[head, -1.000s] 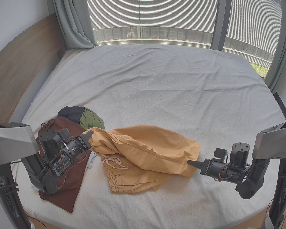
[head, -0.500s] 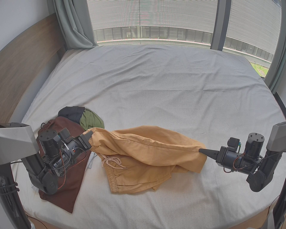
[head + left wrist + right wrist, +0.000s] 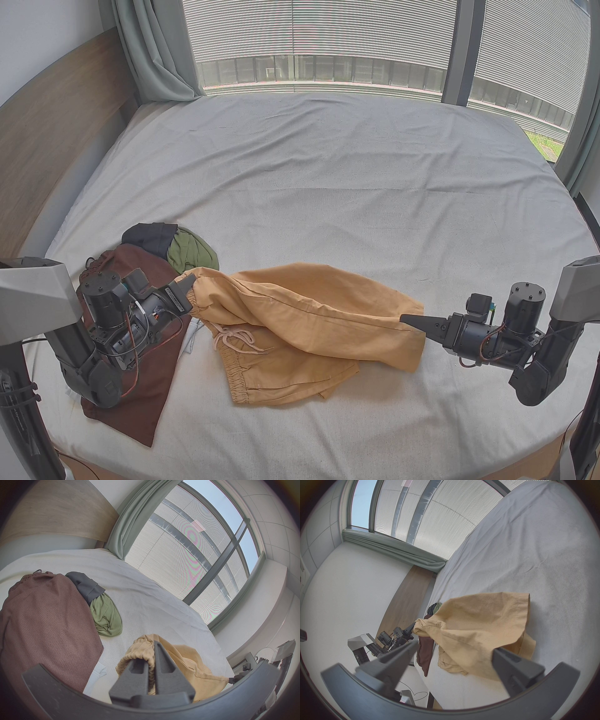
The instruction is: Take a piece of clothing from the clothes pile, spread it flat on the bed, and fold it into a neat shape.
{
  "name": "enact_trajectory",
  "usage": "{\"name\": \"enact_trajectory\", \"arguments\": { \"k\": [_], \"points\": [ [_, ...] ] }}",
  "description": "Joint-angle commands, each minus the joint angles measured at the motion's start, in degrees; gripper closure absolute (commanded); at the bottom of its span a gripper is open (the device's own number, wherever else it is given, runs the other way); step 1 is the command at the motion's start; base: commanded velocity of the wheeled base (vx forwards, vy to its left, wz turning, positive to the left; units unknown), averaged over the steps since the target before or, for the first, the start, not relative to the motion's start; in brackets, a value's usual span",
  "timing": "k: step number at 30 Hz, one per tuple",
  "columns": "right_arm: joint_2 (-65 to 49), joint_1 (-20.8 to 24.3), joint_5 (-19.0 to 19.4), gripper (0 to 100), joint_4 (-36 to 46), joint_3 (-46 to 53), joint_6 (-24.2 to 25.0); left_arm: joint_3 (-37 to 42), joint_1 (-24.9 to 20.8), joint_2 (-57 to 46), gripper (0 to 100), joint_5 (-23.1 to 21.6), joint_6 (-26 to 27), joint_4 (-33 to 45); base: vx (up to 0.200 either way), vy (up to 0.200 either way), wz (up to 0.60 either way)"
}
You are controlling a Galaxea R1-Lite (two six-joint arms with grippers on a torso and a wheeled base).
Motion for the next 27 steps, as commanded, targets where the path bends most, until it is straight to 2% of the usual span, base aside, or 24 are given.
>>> {"name": "enact_trajectory", "arguments": {
  "k": [1,21,27],
  "points": [
    [1.05,0.80,-0.06,0,0.01,-0.38,-0.02,-0.01,0.07,0.00,100,0.00,-0.03,-0.14,0.000,0.000,0.00],
    [5.80,3.35,-0.15,0,-0.08,-3.37,-0.02,-0.54,-0.02,-0.09,100,-0.17,-0.03,-0.14,0.000,0.000,0.00],
    [6.68,4.23,-0.24,0,-0.08,-4.25,-0.02,-0.72,0.07,0.00,100,-1.49,-0.03,-0.14,0.000,0.000,0.00]
  ]
}}
